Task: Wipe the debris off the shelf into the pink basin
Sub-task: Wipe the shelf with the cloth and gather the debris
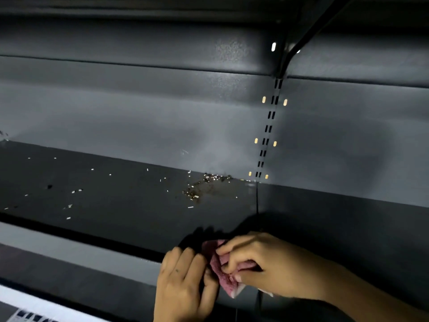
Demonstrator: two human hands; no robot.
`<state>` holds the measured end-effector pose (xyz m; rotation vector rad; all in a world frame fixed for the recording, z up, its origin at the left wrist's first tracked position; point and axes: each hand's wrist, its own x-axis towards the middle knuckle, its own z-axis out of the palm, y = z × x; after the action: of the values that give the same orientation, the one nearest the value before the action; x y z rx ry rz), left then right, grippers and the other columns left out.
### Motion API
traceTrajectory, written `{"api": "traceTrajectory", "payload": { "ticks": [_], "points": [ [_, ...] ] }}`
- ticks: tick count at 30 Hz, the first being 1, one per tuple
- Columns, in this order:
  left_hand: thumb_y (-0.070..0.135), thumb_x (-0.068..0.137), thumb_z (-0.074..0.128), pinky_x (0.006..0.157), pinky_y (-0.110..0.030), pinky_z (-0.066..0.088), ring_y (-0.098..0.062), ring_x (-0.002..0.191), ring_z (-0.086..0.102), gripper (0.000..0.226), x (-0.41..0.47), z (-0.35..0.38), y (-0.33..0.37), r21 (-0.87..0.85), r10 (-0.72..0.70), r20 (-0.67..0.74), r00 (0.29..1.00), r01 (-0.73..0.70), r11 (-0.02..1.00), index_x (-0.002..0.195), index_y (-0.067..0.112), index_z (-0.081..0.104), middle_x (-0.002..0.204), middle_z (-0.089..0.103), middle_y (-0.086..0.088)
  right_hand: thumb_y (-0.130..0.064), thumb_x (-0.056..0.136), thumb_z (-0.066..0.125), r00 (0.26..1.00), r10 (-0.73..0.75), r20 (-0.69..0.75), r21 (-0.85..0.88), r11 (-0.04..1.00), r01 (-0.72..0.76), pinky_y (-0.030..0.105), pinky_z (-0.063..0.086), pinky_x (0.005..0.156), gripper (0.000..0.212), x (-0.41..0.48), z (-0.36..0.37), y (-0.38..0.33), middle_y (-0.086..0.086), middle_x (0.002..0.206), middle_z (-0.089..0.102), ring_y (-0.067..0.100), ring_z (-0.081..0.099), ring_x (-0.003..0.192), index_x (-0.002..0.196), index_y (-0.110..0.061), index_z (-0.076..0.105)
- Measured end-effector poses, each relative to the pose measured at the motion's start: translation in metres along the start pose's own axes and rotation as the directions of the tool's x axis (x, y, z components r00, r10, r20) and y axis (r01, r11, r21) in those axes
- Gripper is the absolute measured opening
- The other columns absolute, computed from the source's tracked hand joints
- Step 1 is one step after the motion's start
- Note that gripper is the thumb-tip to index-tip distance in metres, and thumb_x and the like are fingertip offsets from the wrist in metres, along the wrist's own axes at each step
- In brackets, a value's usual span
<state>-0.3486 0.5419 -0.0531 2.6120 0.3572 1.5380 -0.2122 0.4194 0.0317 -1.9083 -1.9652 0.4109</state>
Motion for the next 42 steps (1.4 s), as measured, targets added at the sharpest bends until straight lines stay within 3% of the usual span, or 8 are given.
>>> {"api": "traceTrajectory", "payload": {
  "ticks": [12,16,19,25,28,33,37,42],
  "points": [
    [0.019,0.070,0.049,0.052,-0.029,0.040,-0.014,0.060,0.036,0.019,0.002,-0.013,-0.011,-0.155,0.040,0.139,0.989,-0.019,0.988,0.052,0.016,0.056,0.055,0.051,-0.003,-0.008,0.076,0.052,0.950,0.161,-0.267,-0.184,0.959,-0.214,0.033,0.051,0.083,0.018,0.081,0.019,0.025,-0.004,0.097,0.071,0.016,0.065,0.092,0.078,-0.011,0.069],
    [0.025,0.077,0.053,0.071,-0.022,0.054,-0.017,0.093,0.067,0.018,0.008,-0.032,-0.039,-0.292,0.257,0.382,0.888,-0.148,0.945,0.072,0.024,0.071,0.099,0.072,-0.002,-0.006,0.082,0.050,0.883,0.314,-0.350,-0.190,0.899,-0.395,0.027,0.049,0.084,0.019,0.128,0.009,0.037,-0.002,0.106,0.069,0.020,0.065,0.097,0.084,-0.012,0.068],
    [0.045,0.073,0.045,0.091,-0.008,0.039,0.000,0.111,0.052,0.029,0.013,-0.053,-0.084,-0.337,0.153,0.383,0.911,-0.016,0.941,0.082,0.037,0.072,0.122,0.062,0.000,-0.004,0.084,0.049,0.775,0.439,-0.454,-0.179,0.807,-0.562,0.024,0.048,0.083,0.025,0.141,-0.016,0.041,0.008,0.108,0.069,0.021,0.065,0.094,0.097,-0.014,0.067],
    [0.028,0.075,0.046,0.067,-0.030,0.045,-0.015,0.072,0.050,0.025,0.034,-0.071,-0.161,-0.263,0.140,0.342,0.929,-0.048,0.963,0.072,0.018,0.069,0.074,0.066,0.000,-0.008,0.079,0.062,0.393,0.680,-0.619,0.281,0.659,-0.697,0.008,0.036,0.030,0.023,0.092,-0.043,0.018,-0.001,0.081,0.073,0.005,0.051,0.036,0.095,-0.025,0.063],
    [0.032,0.074,0.044,0.060,-0.028,0.051,-0.018,0.065,0.056,0.025,0.034,-0.070,-0.160,-0.198,0.143,0.387,0.911,-0.069,0.978,0.068,0.020,0.065,0.073,0.062,0.000,-0.009,0.078,0.046,0.382,0.853,-0.354,0.188,0.466,-0.865,0.020,0.048,0.039,0.018,0.086,-0.023,0.005,0.010,0.069,0.068,0.017,0.057,0.039,0.082,-0.019,0.060],
    [0.039,0.067,0.040,0.062,-0.034,0.055,-0.022,0.073,0.066,0.036,0.035,-0.067,-0.154,-0.108,0.053,0.498,0.866,0.001,0.994,0.076,0.020,0.069,0.088,0.069,-0.002,-0.013,0.090,0.043,0.277,0.884,-0.376,-0.191,0.219,-0.957,0.035,0.036,0.092,0.030,0.121,0.014,0.020,0.012,0.122,0.054,0.033,0.047,0.112,0.118,-0.010,0.051],
    [0.036,0.067,0.041,0.061,-0.031,0.055,-0.023,0.070,0.067,0.035,0.034,-0.065,-0.155,-0.091,0.041,0.514,0.857,0.007,0.996,0.072,0.017,0.070,0.082,0.070,-0.003,-0.014,0.089,0.043,0.367,0.857,-0.361,-0.203,0.312,-0.928,0.037,0.031,0.105,0.038,0.166,0.014,0.041,0.015,0.129,0.055,0.032,0.047,0.120,0.127,-0.010,0.047],
    [0.035,0.066,0.045,0.059,-0.026,0.055,-0.024,0.065,0.065,0.031,0.033,-0.070,-0.166,-0.139,0.071,0.473,0.878,-0.005,0.990,0.071,0.016,0.070,0.078,0.069,-0.004,-0.007,0.083,0.053,0.643,0.700,-0.310,0.044,0.687,-0.726,0.032,0.044,0.092,0.036,0.222,0.018,0.028,0.013,0.118,0.063,0.029,0.057,0.109,0.118,-0.012,0.056]
  ]
}}
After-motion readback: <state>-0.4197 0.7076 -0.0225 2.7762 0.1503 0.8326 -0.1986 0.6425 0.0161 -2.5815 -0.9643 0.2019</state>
